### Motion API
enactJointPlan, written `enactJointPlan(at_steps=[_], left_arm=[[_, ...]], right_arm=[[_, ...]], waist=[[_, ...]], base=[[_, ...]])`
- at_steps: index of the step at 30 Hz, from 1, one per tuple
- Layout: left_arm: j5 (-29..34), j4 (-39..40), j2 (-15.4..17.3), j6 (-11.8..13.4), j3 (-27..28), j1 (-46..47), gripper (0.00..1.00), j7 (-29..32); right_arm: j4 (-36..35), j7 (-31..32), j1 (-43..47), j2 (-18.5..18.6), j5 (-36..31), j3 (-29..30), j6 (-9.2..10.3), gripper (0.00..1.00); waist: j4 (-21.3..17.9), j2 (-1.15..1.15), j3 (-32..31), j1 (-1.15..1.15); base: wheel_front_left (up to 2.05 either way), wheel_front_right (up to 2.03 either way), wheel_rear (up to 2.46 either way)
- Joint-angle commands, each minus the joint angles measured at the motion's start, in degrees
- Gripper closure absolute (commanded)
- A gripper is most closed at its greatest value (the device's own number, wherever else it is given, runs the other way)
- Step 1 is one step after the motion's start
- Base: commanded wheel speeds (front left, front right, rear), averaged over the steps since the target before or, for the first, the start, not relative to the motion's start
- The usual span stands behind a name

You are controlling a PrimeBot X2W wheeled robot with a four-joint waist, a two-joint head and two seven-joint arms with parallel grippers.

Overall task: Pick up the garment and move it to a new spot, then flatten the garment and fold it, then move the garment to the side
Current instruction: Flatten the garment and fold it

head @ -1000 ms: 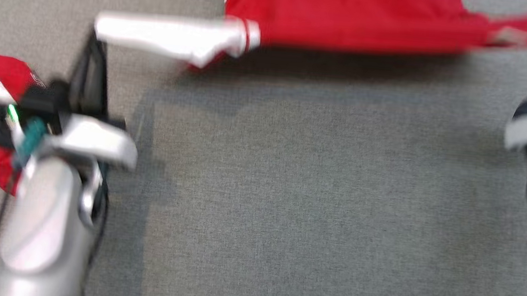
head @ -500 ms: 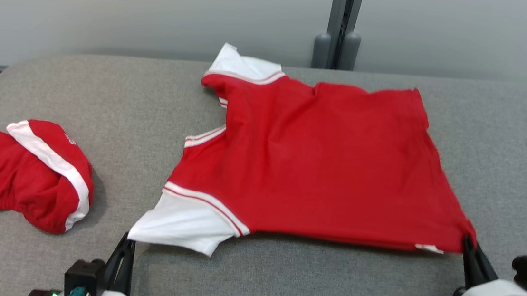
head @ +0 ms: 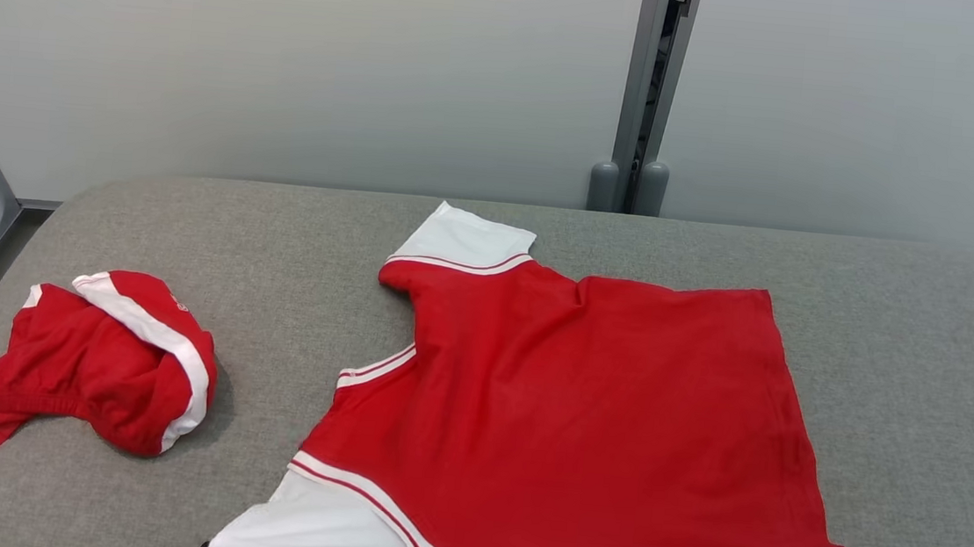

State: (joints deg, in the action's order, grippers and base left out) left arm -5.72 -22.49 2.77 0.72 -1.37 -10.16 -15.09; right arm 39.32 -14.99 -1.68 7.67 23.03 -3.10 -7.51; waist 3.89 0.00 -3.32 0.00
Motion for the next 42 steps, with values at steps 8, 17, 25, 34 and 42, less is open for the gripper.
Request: enactJointPlan(at_steps=[8, 17, 25, 34, 42], left_arm=[[2.52, 5.79, 0.29, -1.19, -1.09, 5.41, 1.0, -0.1], [5.69, -1.13, 0.33, -3.16, -4.94, 20.69, 1.0, -0.08], [6.18, -10.06, 0.34, -2.07, -5.93, 30.9, 1.0, -0.06], [5.18, -16.19, 0.3, -0.43, -6.09, 39.32, 1.0, -0.06], [4.32, -16.83, 0.26, 0.48, -7.33, 42.07, 1.0, -0.06]], right_arm=[[-2.37, -0.27, -3.7, 0.71, -1.76, -0.28, 0.03, 1.0], [0.98, -0.27, -13.98, 0.61, -3.59, -0.62, 0.03, 1.0], [5.54, -0.27, -22.11, 0.51, -5.78, -1.42, 0.03, 1.0], [9.06, -0.27, -29.44, 0.73, -7.83, 0.09, 0.03, 1.0], [10.32, -0.28, -31.95, 0.29, -9.98, 1.14, 0.03, 1.0]], waist=[[-0.53, 0.0, 2.59, 0.0], [-2.05, 0.0, 7.0, 0.0], [-3.04, 0.0, 11.55, 0.0], [-2.81, 0.0, 16.74, 0.0], [-2.22, 0.0, 18.32, 0.0]], base=[[0.0, 0.0, 0.0], [0.0, 0.0, 0.0], [0.0, 0.0, 0.0], [0.0, 0.0, 0.0], [0.0, 0.0, 0.0]])
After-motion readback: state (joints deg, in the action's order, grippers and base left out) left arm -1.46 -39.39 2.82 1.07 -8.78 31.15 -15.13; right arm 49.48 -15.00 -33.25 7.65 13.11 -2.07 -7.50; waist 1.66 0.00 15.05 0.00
